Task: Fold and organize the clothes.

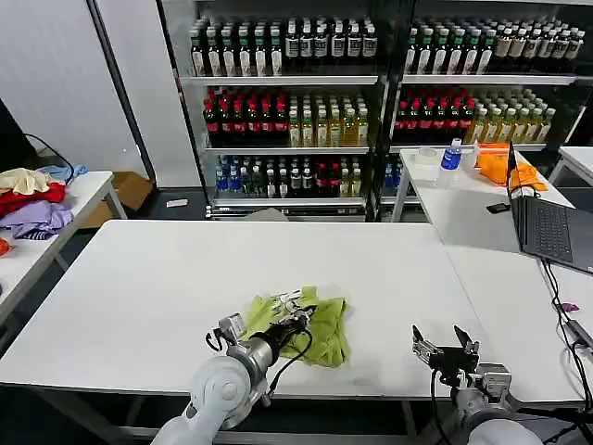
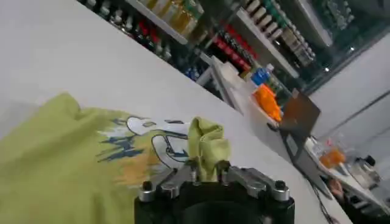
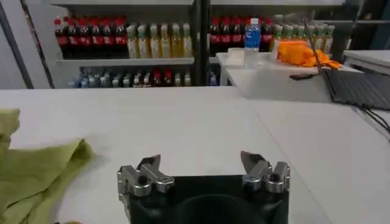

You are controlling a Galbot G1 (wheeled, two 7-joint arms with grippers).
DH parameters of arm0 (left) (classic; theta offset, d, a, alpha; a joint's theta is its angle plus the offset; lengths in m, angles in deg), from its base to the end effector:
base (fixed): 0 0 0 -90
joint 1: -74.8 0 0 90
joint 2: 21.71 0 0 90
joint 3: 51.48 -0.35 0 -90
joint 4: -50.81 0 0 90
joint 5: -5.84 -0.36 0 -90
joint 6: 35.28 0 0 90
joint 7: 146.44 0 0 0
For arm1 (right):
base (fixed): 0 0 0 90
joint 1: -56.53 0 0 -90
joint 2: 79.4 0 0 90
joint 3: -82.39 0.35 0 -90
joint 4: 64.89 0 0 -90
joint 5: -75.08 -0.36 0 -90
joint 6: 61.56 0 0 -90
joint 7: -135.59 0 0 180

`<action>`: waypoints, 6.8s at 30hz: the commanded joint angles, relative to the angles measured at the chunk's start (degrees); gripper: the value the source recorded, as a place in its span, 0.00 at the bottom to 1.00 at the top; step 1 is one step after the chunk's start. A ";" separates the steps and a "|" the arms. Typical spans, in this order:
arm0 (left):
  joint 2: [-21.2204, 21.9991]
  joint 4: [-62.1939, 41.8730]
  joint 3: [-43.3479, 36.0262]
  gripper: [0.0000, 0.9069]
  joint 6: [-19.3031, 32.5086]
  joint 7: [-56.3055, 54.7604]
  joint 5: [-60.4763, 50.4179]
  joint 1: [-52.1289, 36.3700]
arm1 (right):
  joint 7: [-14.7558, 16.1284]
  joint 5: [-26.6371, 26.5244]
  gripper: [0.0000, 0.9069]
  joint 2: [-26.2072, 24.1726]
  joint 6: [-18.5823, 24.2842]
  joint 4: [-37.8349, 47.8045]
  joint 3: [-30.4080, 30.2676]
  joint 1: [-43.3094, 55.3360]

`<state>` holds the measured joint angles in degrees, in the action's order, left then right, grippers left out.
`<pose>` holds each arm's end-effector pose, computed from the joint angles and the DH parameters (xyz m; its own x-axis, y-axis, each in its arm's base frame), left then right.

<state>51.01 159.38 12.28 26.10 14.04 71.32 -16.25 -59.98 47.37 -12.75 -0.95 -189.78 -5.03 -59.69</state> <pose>0.3110 -0.0742 -0.2639 -0.7305 0.5701 0.3759 0.2260 0.7213 -0.6548 0.2085 -0.0693 -0.2443 -0.9198 0.0440 0.3900 0.0436 0.9990 -0.0098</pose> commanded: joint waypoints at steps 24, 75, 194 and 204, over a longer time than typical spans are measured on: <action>-10.99 -4.67 15.74 1.00 -3.80 2.00 -7.25 5.56 | -0.10 1.81 1.00 2.12 0.09 -1.84 -0.53 -1.19; -3.13 -8.66 14.27 0.02 -3.53 10.53 2.24 4.18 | -0.20 1.12 1.00 1.36 0.07 -2.54 1.24 -2.36; -8.55 9.35 14.51 1.00 5.16 0.19 -26.90 10.19 | -5.90 -24.28 0.81 18.11 -3.34 46.65 -24.42 46.96; -8.74 10.64 15.04 1.00 4.86 0.15 -26.96 11.44 | -6.07 -25.21 0.00 18.85 -1.70 47.96 -24.33 47.41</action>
<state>42.72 168.78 25.77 30.98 14.17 44.28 -6.62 -65.28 25.50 3.66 -3.38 -147.39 -28.66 -15.12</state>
